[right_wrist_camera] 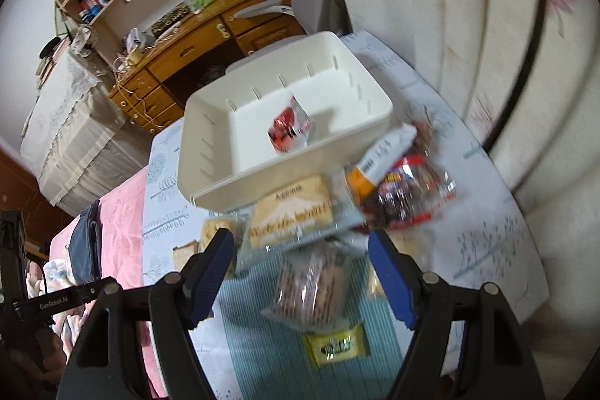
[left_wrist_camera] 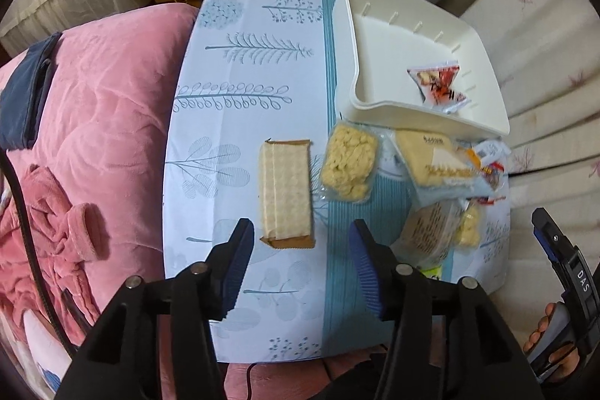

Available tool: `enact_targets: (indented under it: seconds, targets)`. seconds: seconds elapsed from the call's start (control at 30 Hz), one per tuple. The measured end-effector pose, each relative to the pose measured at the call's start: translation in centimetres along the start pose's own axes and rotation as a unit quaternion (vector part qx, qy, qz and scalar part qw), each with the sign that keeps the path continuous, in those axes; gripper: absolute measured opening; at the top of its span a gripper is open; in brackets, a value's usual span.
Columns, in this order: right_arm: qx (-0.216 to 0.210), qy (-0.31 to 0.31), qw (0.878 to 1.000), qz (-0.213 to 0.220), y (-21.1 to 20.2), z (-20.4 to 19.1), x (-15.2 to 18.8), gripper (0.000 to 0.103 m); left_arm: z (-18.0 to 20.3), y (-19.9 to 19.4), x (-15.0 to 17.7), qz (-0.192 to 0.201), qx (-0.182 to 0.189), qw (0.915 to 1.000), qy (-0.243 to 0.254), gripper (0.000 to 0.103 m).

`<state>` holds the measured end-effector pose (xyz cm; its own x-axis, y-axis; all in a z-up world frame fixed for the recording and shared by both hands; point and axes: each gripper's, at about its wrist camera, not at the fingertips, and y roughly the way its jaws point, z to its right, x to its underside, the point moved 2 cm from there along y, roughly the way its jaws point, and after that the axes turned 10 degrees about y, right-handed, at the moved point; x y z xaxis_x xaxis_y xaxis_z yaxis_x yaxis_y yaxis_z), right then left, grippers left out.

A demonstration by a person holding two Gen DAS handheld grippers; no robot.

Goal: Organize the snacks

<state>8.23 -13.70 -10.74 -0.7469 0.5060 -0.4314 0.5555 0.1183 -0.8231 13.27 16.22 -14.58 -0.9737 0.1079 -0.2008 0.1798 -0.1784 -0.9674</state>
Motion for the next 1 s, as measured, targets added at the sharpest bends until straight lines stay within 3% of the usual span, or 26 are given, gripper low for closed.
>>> enact_targets:
  seconds: [0.17,0.67,1.0]
  targets:
    - [0.015,0.017,1.000,-0.003,-0.2,0.7,2.6,0.083,-0.7,1.5,0.2,-0.016,0.000,0.9998,0.014,0.082]
    - [0.041,-0.026,0.998,-0.036,2.3,3.2,9.6,0.083,-2.7,8.5,0.4,-0.066,0.009,0.9978,0.004,0.086]
    - [0.081,-0.084,0.991,-0.070,5.1,4.6,12.3,0.083,-1.8,12.5,-0.3,-0.091,-0.017,0.9956,0.015,0.090]
